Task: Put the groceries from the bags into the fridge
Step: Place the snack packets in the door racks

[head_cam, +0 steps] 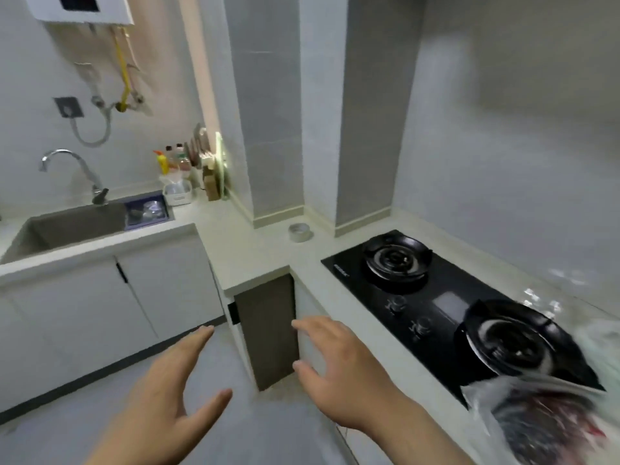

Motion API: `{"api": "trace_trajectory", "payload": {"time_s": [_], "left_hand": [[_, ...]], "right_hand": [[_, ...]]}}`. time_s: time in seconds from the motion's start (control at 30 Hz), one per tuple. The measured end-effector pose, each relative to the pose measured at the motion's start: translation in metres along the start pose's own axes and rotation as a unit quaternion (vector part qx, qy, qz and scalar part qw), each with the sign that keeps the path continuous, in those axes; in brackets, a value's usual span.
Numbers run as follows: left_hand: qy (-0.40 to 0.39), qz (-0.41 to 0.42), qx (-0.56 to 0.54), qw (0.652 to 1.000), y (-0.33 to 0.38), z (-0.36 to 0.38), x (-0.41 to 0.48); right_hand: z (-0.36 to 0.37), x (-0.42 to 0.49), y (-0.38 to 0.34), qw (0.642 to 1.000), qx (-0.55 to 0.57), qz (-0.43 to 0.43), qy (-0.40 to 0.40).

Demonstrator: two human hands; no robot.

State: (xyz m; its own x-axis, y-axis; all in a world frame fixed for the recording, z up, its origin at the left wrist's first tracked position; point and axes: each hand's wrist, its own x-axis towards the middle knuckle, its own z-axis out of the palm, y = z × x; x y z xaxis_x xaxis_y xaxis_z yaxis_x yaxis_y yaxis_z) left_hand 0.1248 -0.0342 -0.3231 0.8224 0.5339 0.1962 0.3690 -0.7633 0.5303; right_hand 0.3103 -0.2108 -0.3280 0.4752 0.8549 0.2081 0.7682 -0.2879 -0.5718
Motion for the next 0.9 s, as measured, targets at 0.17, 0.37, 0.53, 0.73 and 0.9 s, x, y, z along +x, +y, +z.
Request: {"api": "trace_trajectory", "payload": {"time_s": [0.17,0.37,0.53,0.73,0.9], "left_hand": [[-0.092,0.112,-0.041,0.989,0.045,0.058,0.072],[-0.199,0.218,-0.097,0.951,0.089,0.118,0.135],[-0.265,0.259,-0.152,0.916,0.115,0.152,0.168],[-0.344,0.335,-0.157,0.863,0.148,0.199,0.181],[-0.383,0.412,-0.187,0.805,0.209,0.23,0.167]], "right_hand": [[-0.042,-0.045,0.058,0.983,-0.023,0.156,0.092],[-0.078,-0.089,0.094,0.926,-0.029,0.324,0.19],[-0.094,-0.116,0.105,0.863,-0.036,0.43,0.263],[-0.093,-0.157,0.103,0.801,-0.062,0.509,0.309],[-0.098,-0.21,0.093,0.739,-0.065,0.569,0.355]]}}
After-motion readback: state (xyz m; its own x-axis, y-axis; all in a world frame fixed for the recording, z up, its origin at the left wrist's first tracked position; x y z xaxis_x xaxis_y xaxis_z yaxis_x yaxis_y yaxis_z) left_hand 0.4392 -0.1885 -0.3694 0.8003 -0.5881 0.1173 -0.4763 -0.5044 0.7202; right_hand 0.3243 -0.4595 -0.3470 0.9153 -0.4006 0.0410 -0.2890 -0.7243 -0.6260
